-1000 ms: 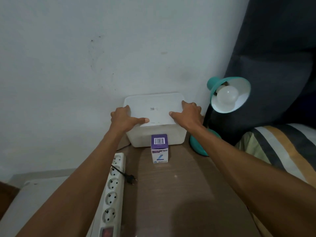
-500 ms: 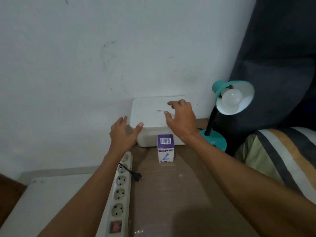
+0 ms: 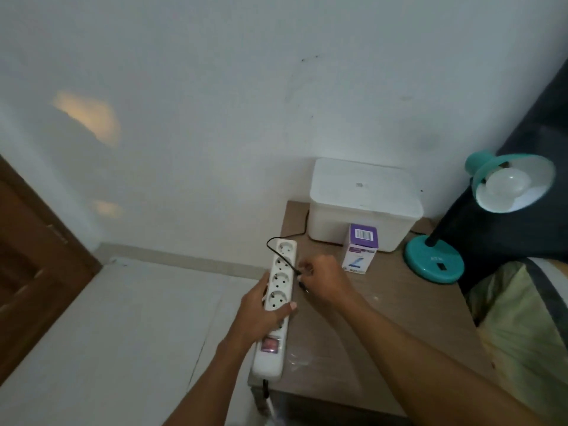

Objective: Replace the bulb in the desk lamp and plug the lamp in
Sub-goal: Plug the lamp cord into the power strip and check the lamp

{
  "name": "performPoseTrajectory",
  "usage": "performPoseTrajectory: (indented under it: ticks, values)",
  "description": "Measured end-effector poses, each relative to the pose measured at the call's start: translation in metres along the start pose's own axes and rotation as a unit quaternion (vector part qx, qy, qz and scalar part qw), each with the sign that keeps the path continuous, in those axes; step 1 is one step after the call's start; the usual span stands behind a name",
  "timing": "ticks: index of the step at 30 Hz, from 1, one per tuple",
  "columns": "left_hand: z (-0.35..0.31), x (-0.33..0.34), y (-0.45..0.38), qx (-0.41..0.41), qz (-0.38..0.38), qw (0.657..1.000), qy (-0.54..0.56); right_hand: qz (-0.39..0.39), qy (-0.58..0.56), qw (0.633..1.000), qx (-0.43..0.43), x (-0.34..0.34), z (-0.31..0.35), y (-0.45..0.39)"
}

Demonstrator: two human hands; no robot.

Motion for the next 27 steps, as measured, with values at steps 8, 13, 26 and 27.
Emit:
performPoseTrajectory:
  ticks: [8, 13, 26, 27]
  values:
    - [-0.005, 0.003, -0.001, 0.056, 0.030, 0.998, 0.023, -0.044, -0.008, 0.999, -0.004, 0.014, 0.005, 0.003]
    - [-0.004, 0.005, -0.006, 0.076, 0.027, 0.996, 0.043, -0.135, -0.145, 0.979, 0.045, -0.011, 0.022, -0.007]
    - [-0.001, 0.008, -0.012, 0.063, 0.053, 0.995, 0.051, -0.114, -0.149, 0.982, 0.021, 0.007, 0.035, -0.015]
    - [-0.001, 0.008, -0.012, 0.063, 0.053, 0.995, 0.052, -0.109, -0.151, 0.982, 0.018, 0.007, 0.037, -0.016]
Point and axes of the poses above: each hand's wrist, its own y-axis away from the middle knuckle, its own x-axis out of the palm, z = x × y, the point moved 5 cm from there along -y, towards the middle knuckle, and after that the axes turned 11 degrees about -z, right-handed, at the moved point
